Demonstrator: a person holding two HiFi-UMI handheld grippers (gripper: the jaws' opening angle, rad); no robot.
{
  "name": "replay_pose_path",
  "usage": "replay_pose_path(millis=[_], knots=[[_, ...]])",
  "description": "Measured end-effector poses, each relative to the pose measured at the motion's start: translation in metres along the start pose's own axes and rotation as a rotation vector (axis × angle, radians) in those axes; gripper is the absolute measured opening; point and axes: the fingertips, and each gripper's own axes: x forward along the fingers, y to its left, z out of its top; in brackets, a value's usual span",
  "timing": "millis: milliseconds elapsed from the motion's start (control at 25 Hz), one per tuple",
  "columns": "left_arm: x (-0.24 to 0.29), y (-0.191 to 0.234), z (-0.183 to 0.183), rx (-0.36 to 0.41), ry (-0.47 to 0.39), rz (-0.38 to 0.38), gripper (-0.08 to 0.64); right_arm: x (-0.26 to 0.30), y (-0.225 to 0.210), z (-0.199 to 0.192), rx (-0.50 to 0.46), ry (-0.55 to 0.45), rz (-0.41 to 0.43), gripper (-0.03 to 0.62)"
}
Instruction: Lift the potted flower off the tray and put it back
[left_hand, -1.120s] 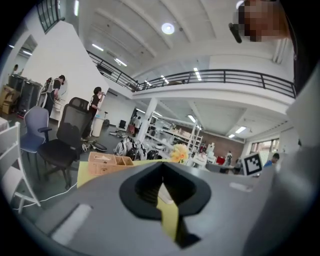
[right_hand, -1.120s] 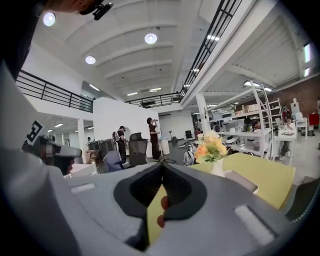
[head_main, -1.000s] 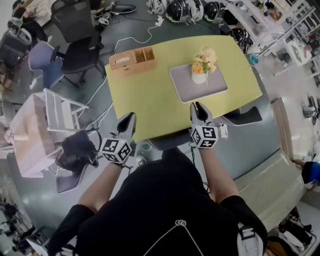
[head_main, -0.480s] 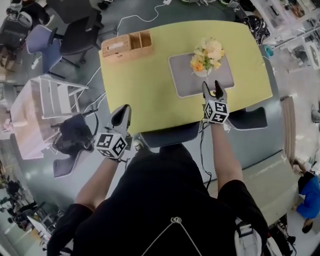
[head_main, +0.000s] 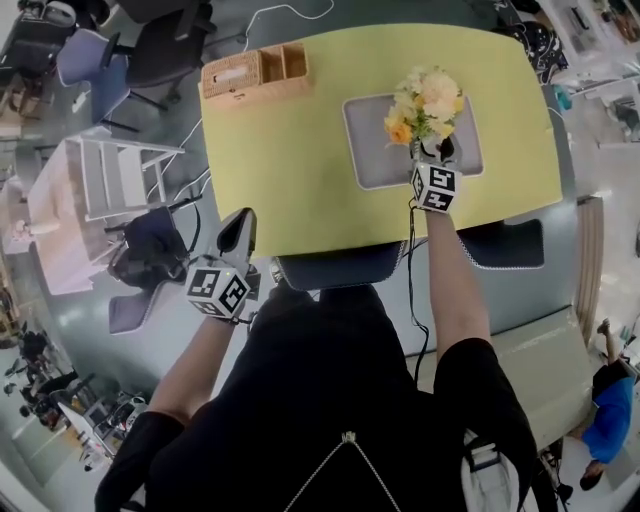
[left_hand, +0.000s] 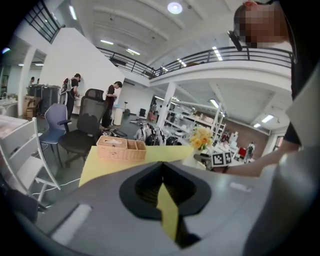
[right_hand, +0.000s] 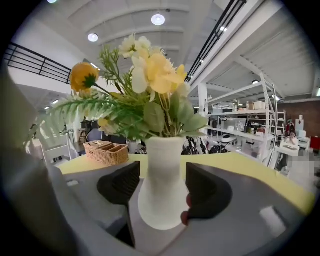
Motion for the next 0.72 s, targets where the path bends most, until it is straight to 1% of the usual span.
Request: replay_pose_path(millis=[200, 280, 480, 600, 720], knots=[[0.003, 0.001, 0.001, -0.01, -0.004, 0.022, 0.008, 0.008, -0.005, 0.0, -0.018, -0.009, -0.036, 0.288], [0.004, 0.001, 0.0, -0.01, -0.004, 0.026, 0.006, 0.008, -0.004, 0.0, -0.021, -0.015, -0.042, 0.225], [0.008, -0.001, 0.0, 0.0, -0.01, 0.018, 0.008, 0.006, -0.005, 0.0, -0.003, -0.031, -0.041, 0.216], [0.013, -0.002, 0.001, 0.015, -0.014, 0.0, 0.008, 0.003, -0.005, 0.001, 0.005, -0.039, -0.038, 0.215], [0.016, -0.001, 0.006, 0.03, -0.017, -0.015, 0.008, -0.003, -0.002, 0.012, -0.003, -0.055, -0.047, 0.215]])
